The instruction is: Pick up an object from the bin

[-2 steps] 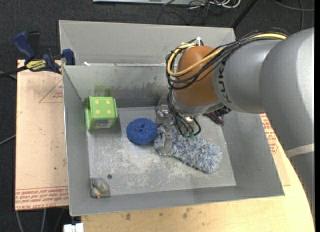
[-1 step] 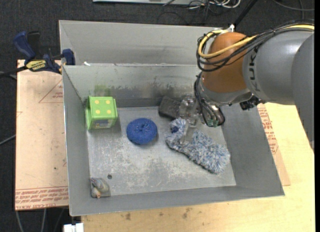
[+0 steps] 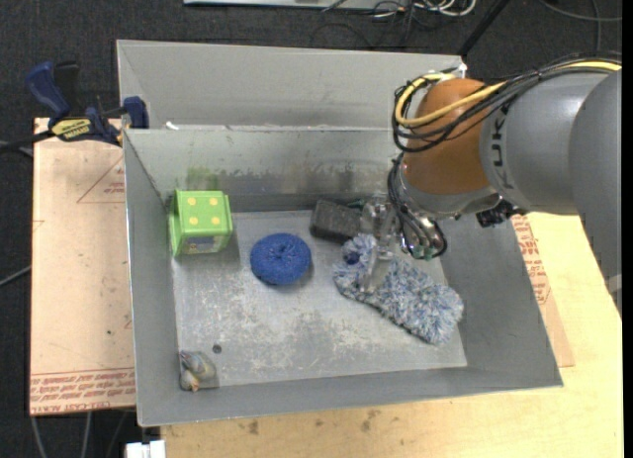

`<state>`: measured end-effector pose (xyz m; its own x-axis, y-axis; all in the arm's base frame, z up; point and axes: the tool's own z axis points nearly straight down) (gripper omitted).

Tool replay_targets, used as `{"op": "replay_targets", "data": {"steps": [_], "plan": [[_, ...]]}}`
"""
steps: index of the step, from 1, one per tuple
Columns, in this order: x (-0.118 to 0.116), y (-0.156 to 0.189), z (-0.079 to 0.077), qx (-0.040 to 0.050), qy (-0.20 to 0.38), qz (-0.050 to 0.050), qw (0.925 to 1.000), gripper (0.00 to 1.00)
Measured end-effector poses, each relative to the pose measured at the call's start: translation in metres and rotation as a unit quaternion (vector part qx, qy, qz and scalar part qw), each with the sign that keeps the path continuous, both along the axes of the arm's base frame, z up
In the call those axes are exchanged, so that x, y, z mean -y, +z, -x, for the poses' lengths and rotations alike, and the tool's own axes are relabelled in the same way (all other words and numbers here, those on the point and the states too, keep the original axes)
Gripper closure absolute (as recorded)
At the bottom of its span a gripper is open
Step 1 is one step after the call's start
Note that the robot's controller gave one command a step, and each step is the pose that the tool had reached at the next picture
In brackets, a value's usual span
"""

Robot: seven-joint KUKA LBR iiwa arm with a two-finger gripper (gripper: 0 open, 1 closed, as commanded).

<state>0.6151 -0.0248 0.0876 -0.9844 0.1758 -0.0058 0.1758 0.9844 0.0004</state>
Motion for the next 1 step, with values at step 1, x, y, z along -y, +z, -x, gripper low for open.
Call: {"op": "replay_targets", "data": {"steps": [1], "plan": [[-0.0129,-0.0137,0.0193,-0.0014,-0.055,-0.002,0.9985,1.00]]}}
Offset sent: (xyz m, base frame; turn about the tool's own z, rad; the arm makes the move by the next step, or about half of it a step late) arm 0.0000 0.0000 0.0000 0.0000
